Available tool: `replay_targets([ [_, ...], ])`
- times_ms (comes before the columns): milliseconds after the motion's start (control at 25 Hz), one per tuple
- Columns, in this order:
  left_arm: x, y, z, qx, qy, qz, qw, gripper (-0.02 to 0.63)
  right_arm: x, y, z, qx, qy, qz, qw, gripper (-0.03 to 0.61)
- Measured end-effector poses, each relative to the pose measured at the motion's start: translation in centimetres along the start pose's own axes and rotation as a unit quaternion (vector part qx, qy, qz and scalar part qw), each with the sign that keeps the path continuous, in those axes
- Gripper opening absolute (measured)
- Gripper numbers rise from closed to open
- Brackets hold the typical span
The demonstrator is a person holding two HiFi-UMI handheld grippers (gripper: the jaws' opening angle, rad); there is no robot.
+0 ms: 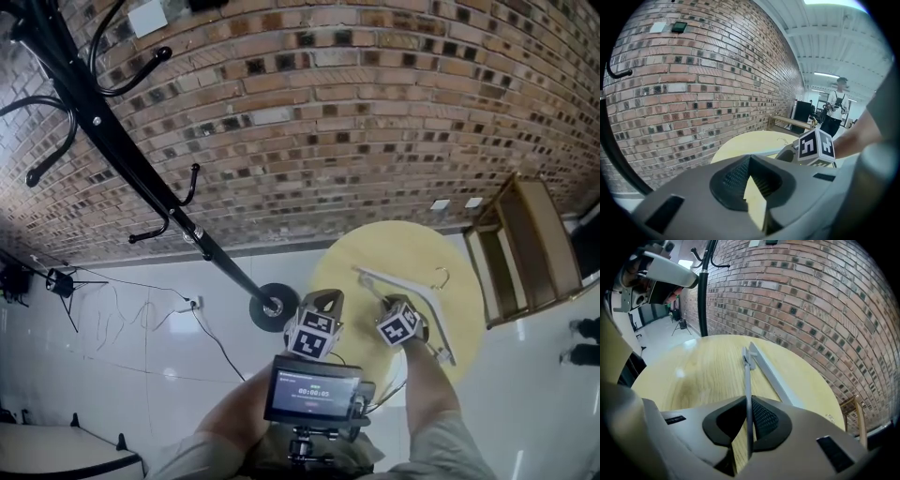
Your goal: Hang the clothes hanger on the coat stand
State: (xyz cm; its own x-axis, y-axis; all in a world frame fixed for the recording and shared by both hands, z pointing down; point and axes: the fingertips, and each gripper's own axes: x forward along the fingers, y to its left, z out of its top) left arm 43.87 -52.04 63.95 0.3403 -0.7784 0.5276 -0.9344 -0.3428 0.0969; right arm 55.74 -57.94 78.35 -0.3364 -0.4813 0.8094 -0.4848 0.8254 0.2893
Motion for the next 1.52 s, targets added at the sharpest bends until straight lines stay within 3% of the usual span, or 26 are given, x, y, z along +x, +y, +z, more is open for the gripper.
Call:
replay_targets([
  [480,-3.6,-1.1,3.8,-0.001,-0.025,0.002,0.9997,0.011,-10.6,-3.2,5.7,-0.034,-0.058,-0.142,0.988,0.017],
  [840,-8.4,-0.7,4.1,0.016,-0.050,-0.017,0.9985,0.011,-18.0,-0.7,9.5,-0.094,-0.067,-0.256,0.960,0.017],
  [1160,-17.0,5.2,1.6,0.047,-0.079,-0.059,0.9940,0.011,-24.4,8.2,18.8,-0.128,-0.104,-0.349,0.922,0.017],
  [1520,-35.0,17.9,-0.2,0.078,-0.140,-0.081,0.9838,0.011,-33.0,25.0,34.5,-0.147,-0.120,-0.437,0.879,0.017],
])
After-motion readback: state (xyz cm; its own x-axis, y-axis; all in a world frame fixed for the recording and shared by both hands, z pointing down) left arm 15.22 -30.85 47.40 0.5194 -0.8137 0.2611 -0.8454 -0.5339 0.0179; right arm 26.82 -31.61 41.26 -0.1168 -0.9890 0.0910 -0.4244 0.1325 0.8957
